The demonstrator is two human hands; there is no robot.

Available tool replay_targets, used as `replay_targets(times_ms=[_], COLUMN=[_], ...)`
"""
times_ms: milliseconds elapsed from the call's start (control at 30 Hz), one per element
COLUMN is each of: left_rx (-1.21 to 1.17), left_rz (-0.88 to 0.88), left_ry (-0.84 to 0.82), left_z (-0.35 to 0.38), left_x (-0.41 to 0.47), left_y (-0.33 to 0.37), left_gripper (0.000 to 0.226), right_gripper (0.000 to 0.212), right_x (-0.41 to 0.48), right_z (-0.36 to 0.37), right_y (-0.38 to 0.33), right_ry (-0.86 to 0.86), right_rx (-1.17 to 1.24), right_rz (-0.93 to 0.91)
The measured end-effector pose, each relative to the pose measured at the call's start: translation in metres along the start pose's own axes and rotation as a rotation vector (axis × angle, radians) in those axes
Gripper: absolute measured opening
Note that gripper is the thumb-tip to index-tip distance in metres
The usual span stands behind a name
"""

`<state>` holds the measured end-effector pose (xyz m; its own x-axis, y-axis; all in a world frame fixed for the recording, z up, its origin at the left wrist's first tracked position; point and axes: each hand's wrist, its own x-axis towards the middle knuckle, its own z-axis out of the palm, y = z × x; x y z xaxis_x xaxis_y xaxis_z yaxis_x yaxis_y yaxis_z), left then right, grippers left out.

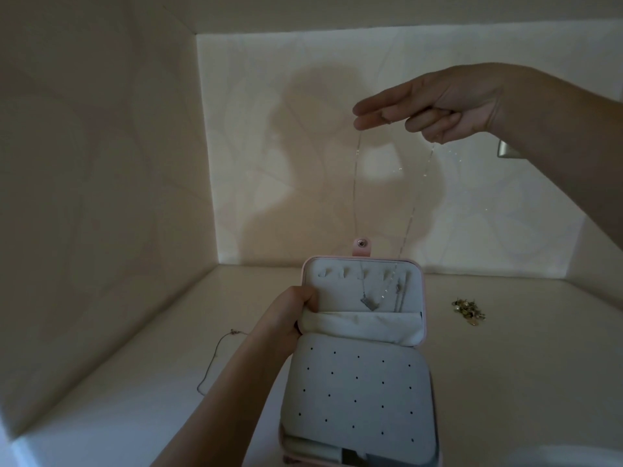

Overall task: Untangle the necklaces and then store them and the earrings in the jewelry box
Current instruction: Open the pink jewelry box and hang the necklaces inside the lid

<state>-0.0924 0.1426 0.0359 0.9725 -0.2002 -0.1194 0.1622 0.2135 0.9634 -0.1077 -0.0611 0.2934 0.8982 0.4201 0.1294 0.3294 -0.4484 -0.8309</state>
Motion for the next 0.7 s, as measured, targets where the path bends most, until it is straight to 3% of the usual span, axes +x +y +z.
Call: replay_targets(times_ms=[167,400,533,700], left_rx=[0.013,0.019,0.002,0.005], left_rz=[0.022,0.038,0.032,0.029], left_ry=[0.006,0.01,0.003,0.025], left_z=[0.003,0.003,0.004,0.002], left_x=[-0.005,-0.004,-0.005,-0.003], left_y=[0.002,0.004,0.003,0.001], left_gripper=[0.013,0.022,0.013,0.022], right_gripper=[0.034,0.025,0.017,0.015], right_x=[0.0,0.002,0.005,0.002], right_z=[0.0,0.007,0.015,0.02], right_y=[0.004,0.007,0.014,0.023], right_ry=[-0.027,-0.043,0.007,-0.022], right_rx=[-0.036,-0.228,-0.339,-0.429], right_rz=[0.019,0.043,-0.023,-0.064])
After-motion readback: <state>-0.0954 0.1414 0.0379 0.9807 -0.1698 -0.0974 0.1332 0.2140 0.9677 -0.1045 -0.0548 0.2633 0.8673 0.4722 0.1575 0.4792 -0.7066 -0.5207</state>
